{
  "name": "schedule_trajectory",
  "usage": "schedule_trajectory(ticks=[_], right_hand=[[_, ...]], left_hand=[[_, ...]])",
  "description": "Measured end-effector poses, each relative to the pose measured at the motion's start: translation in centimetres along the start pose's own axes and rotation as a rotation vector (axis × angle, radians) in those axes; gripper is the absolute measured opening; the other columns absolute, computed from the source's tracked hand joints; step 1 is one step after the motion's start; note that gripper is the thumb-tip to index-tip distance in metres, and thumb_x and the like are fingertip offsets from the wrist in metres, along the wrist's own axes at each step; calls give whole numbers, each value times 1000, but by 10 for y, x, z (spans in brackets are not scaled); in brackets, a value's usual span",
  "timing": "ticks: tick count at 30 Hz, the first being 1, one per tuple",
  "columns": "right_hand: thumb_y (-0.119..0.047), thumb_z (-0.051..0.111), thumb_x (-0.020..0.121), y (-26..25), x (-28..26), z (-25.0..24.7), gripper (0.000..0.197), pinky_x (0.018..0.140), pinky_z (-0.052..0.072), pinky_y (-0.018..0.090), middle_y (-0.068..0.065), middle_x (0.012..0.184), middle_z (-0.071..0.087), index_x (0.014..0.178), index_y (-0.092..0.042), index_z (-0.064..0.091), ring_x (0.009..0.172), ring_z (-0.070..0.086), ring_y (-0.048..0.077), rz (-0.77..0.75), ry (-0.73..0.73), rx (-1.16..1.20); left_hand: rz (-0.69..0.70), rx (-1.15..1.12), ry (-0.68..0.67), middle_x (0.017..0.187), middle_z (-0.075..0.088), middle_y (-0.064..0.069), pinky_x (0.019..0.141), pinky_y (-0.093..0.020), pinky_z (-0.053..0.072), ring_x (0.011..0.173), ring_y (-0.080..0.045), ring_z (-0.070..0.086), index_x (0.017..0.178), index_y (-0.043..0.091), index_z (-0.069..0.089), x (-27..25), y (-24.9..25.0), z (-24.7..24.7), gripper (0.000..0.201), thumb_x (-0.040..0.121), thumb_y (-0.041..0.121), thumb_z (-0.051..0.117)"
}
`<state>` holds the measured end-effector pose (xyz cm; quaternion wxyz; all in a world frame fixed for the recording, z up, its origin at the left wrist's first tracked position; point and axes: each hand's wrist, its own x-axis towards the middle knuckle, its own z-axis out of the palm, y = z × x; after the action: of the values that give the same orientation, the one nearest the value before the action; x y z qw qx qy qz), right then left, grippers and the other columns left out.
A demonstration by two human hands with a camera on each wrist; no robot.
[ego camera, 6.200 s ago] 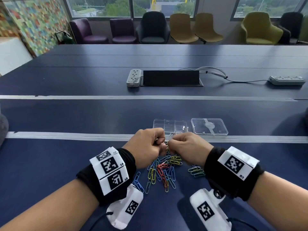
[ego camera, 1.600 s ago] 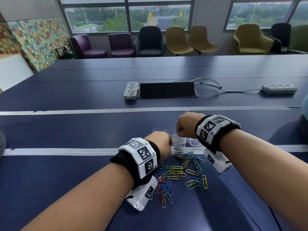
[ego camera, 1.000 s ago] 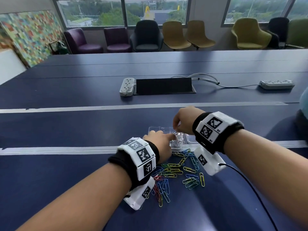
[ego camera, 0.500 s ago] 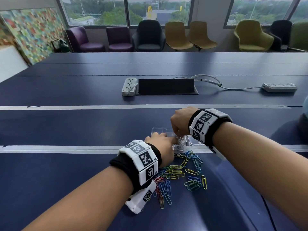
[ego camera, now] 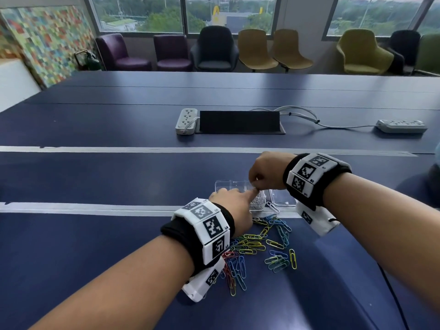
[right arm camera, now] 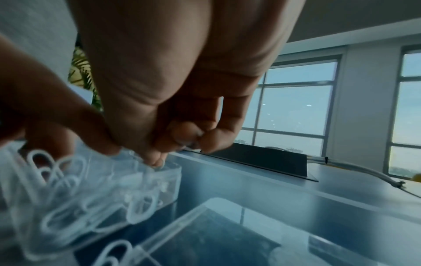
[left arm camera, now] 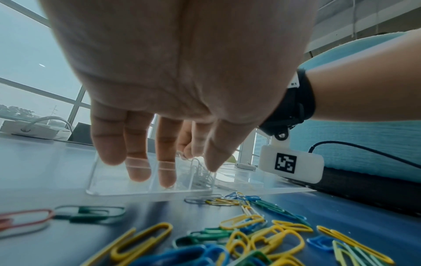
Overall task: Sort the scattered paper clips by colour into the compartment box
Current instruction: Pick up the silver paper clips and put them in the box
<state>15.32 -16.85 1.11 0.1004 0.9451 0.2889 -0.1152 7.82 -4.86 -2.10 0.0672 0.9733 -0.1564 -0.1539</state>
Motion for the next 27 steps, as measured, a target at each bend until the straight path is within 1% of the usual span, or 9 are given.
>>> schedule_trajectory(ticks=[5,9,12,14,18,20,22,24,27], right_hand=[[-20,56,80,1,-4,-3,14,65,48,28,-9,55,47,75,-22,70,68,52,21,90,29,92],[-28,62,80,-3,-8,-6,18,69,52,29,-5,63,59,81,-14,73,65,56,17,190,-18,163],[-29,63,81,-7,-8,-5,22,61,51,27,1,65,62,79,-10,74,49,50,14,258,-86,210],[-25,60,82,-6,-5,-4,21,60,52,26,1,70,68,80,-10,75,49,53,14,276,-69,234],[-17,53,85,-7,2,-3,26,85,54,31,-1,107,71,102,-24,72,96,65,22,194,-39,139],[-15,53,88,-8,4,3,33,83,50,29,-3,118,66,112,-32,68,105,63,22,160,-82,71],[-17,55,88,-8,6,7,32,76,50,29,-3,116,67,109,-35,69,102,64,23,149,-88,38],[-21,59,87,-7,7,8,23,73,51,31,-1,108,70,104,-29,72,96,66,26,160,-68,8],[-23,68,80,-9,9,5,16,69,53,30,3,89,68,94,-19,74,81,64,27,167,-60,-58]], left_hand=[[-21,62,-8,133,47,-9,101,-42,35,124,-33,41,140,32,33,2,3,4,49,92,25,40],[-23,66,-15,133,45,-8,103,-42,34,127,-32,39,139,30,38,3,3,5,46,93,31,41],[-6,6,8,129,47,-7,103,-42,39,124,-31,44,138,32,39,3,-1,3,47,92,31,44],[-9,-67,70,127,48,-5,103,-43,40,123,-30,45,131,30,47,4,-5,0,41,90,25,46],[-50,-7,165,123,50,-7,101,-41,42,121,-29,45,123,23,57,11,-11,-5,37,88,16,47],[-78,82,131,126,51,-6,100,-39,41,123,-28,43,126,22,57,13,-10,-7,38,89,18,48],[-106,109,100,128,53,-6,97,-38,41,123,-28,44,125,21,59,15,-10,-7,37,90,21,48],[-125,111,85,124,58,-7,93,-37,43,118,-28,49,118,18,63,17,-8,-7,34,88,23,47],[-156,79,83,111,65,-7,84,-34,42,102,-29,59,96,17,63,17,-3,-13,21,88,29,47]])
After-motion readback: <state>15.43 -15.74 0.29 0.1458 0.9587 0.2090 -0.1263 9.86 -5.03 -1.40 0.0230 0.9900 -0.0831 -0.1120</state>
